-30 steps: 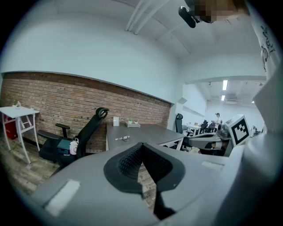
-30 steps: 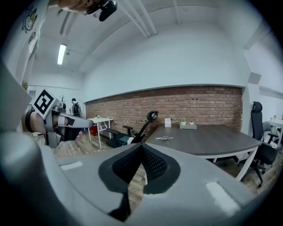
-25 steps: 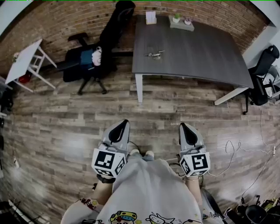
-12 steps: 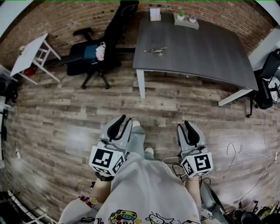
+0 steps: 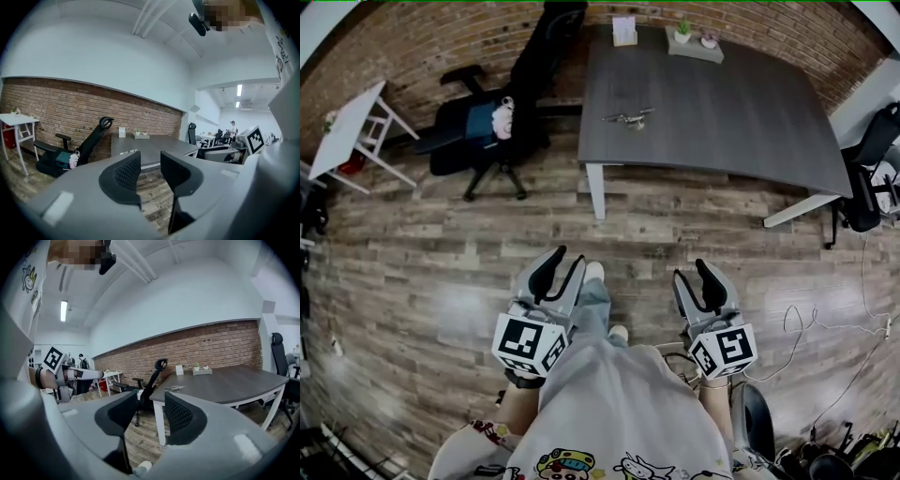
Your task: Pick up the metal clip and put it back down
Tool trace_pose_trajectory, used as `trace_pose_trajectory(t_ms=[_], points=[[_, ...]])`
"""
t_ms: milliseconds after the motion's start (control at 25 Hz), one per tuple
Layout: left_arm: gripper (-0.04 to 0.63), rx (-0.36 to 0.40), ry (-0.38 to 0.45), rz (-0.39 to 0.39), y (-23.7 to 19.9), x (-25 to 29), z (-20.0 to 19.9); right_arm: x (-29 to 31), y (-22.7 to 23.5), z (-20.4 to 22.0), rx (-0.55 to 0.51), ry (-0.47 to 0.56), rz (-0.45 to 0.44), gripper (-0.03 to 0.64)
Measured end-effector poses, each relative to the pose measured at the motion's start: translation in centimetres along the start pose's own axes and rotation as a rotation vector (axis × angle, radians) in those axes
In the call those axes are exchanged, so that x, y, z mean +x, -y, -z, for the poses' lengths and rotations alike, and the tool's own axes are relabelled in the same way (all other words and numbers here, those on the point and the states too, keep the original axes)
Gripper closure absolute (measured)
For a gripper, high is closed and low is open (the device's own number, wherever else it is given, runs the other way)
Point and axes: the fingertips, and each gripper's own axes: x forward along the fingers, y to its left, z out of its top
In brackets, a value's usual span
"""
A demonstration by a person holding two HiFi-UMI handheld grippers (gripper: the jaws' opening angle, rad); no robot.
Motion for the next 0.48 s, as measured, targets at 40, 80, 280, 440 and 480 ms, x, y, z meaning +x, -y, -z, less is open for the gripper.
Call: trace_pose_trajectory(t_ms=[40, 80, 280, 440, 480], points=[[0.460, -0.004, -0.002, 0.005, -0.7, 0.8, -0.2, 1.0, 0.4, -0.2, -0.007, -0.010, 0.006, 0.432], [0.451, -0.009, -0.004, 0.011, -1.5, 1.6, -0.3, 1.9, 0.8, -0.3, -0.015, -0.019, 0.012, 0.428], [0.437, -0.018, -0.009, 0.020, -5.4, 5.8, -2.0, 7.6, 2.7, -1.8, -0.036, -0.037, 0.018, 0.406], [0.431, -0.009, -0.003, 0.018, -8.5, 8.8, -3.8, 12.0, 4.4, -3.9, -0.037, -0.019, 0.038, 0.374], [0.431, -0.007, 0.002, 0.020, -9.2, 9.5, -4.2, 12.9, 4.8, -4.5, -0.040, -0.013, 0.048, 0.363]])
